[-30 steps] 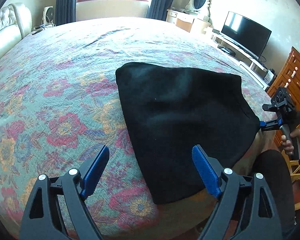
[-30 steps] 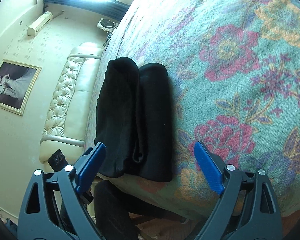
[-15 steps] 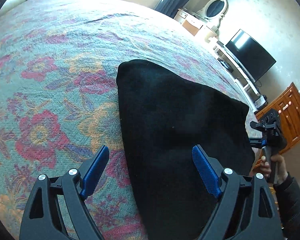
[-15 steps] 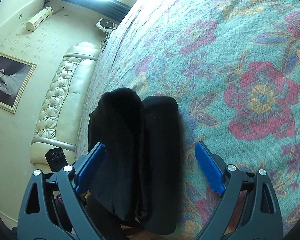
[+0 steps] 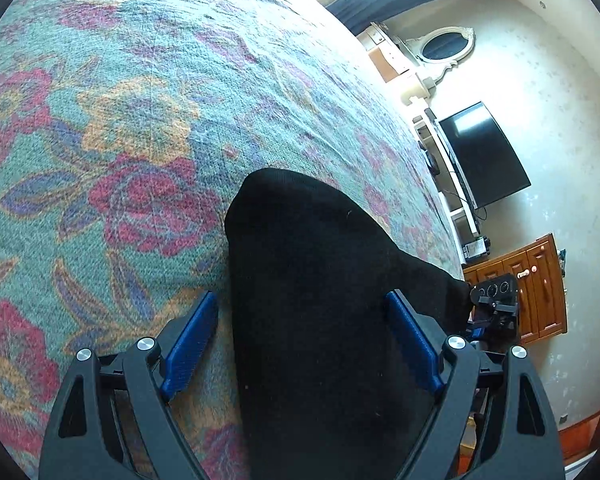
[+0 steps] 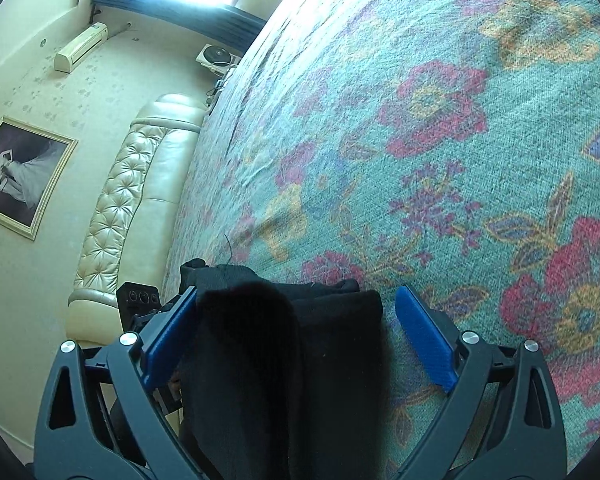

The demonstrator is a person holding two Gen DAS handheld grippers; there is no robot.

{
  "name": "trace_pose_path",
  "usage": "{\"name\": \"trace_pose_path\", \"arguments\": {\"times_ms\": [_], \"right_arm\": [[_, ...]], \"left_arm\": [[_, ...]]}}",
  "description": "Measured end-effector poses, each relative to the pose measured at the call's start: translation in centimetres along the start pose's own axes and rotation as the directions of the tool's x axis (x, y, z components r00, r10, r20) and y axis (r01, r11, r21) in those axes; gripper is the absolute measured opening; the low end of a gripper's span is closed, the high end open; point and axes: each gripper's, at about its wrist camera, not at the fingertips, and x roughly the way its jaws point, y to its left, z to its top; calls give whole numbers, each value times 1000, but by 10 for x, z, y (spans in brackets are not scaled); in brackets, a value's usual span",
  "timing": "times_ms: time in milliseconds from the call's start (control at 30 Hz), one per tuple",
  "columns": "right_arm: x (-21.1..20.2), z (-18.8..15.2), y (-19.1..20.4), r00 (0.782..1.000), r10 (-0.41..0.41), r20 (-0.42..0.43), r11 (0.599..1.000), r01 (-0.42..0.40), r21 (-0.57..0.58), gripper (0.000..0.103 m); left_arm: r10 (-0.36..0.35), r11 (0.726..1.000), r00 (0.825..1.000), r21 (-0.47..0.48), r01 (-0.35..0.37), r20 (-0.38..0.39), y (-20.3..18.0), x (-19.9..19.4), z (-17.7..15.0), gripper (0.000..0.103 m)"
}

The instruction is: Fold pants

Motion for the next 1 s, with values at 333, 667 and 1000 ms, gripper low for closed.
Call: {"name": "trace_pose_path", "arguments": {"times_ms": [333, 667, 1000], "right_arm": [[6, 12, -5, 1000, 14, 7, 1000, -14, 4, 97], [21, 8, -16, 999, -40, -29, 999, 40, -13, 35], [9, 6, -22, 994, 97, -45, 995, -95, 38, 63]], "left_arm": [[15, 999, 1000, 34, -14, -24, -5, 15, 11, 88], [143, 984, 990, 104, -141, -6, -7, 17, 5, 57], [87, 993, 996, 77, -88, 13, -1, 15, 10, 63]]}}
